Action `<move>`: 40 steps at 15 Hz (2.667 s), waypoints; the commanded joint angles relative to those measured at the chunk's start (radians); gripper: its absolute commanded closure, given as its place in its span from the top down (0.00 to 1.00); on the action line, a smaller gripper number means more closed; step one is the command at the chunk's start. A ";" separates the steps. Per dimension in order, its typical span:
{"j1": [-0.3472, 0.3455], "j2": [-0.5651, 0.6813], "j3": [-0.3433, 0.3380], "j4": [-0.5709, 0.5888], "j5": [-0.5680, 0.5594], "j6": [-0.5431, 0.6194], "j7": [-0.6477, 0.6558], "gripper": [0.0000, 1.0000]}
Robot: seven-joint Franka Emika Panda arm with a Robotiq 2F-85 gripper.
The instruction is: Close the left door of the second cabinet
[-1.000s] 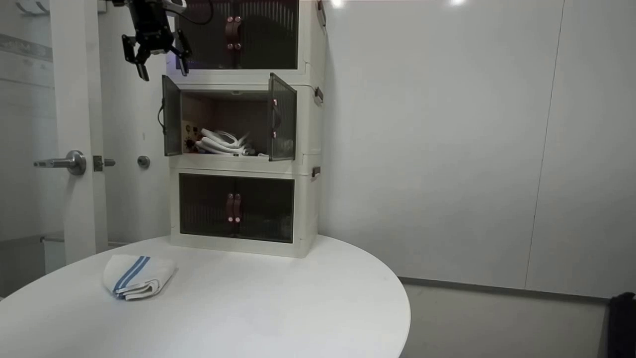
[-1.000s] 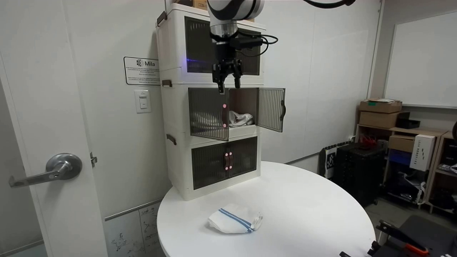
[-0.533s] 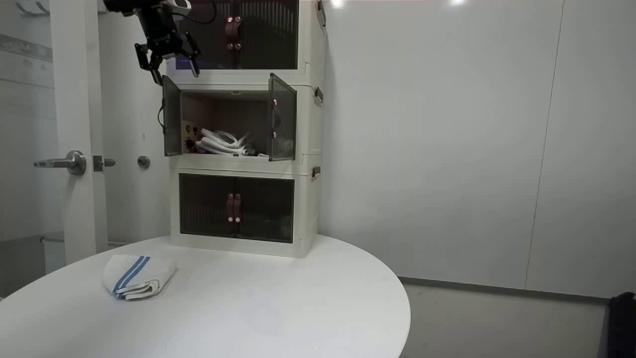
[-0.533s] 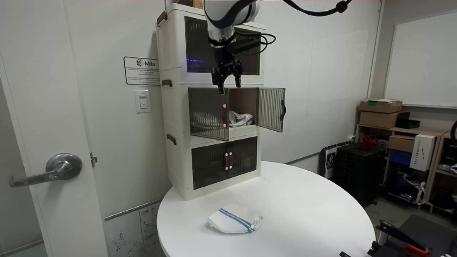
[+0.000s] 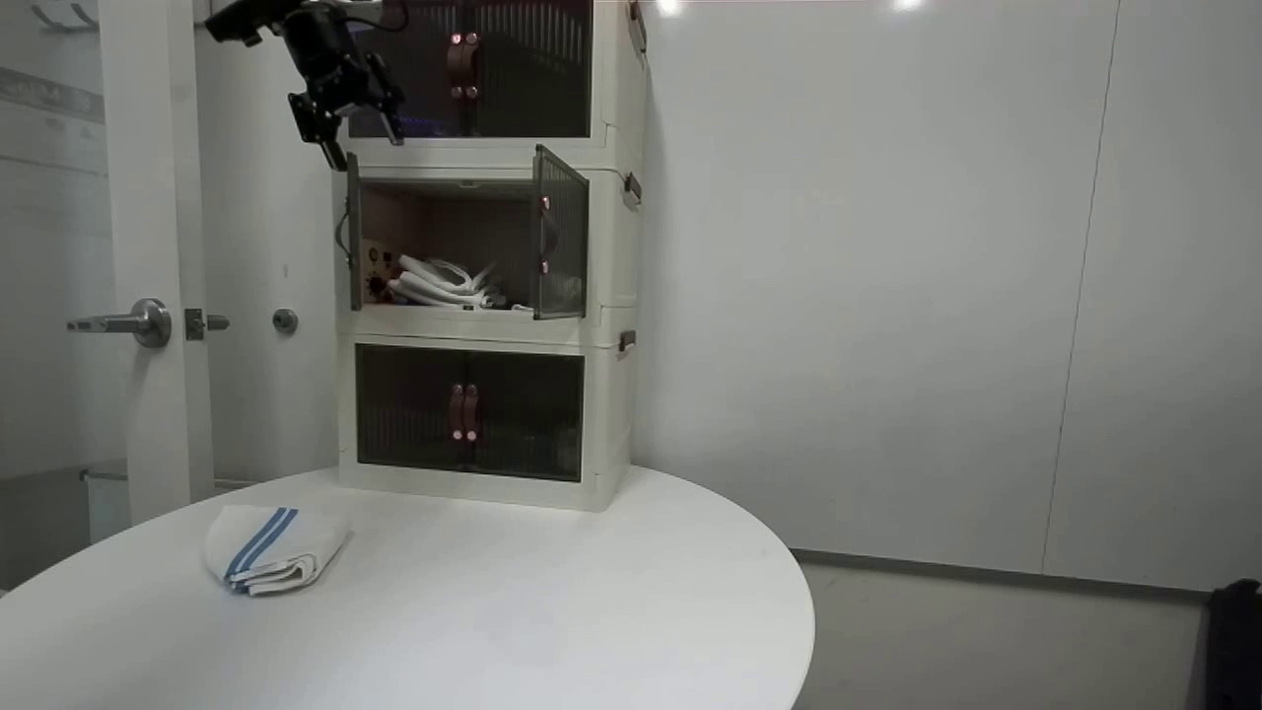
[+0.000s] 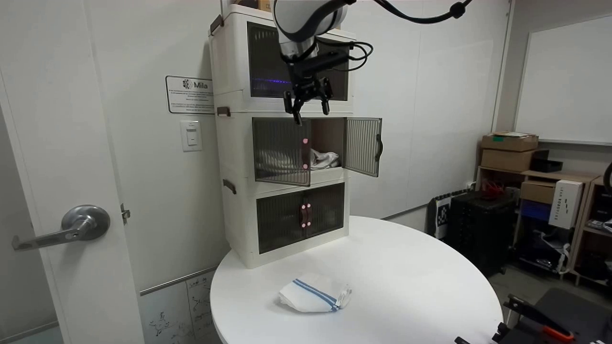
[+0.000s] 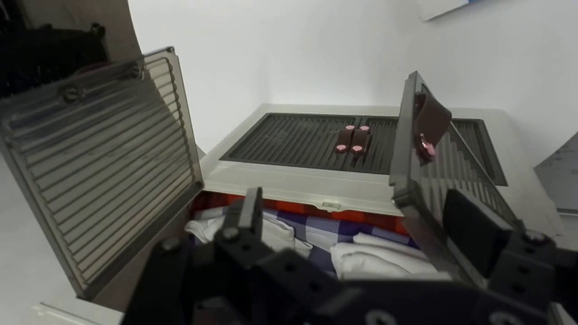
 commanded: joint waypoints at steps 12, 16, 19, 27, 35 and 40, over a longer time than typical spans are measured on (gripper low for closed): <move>0.008 0.028 0.002 0.115 0.224 -0.221 0.471 1.00; 0.014 0.045 0.014 0.133 0.335 -0.226 0.480 1.00; 0.024 0.077 0.000 0.166 0.348 -0.212 0.578 1.00; 0.040 0.257 -0.020 0.326 0.340 -0.072 0.766 1.00; 0.034 0.308 -0.028 0.360 0.151 0.075 0.634 1.00; 0.032 0.301 -0.055 0.337 0.038 0.145 0.604 1.00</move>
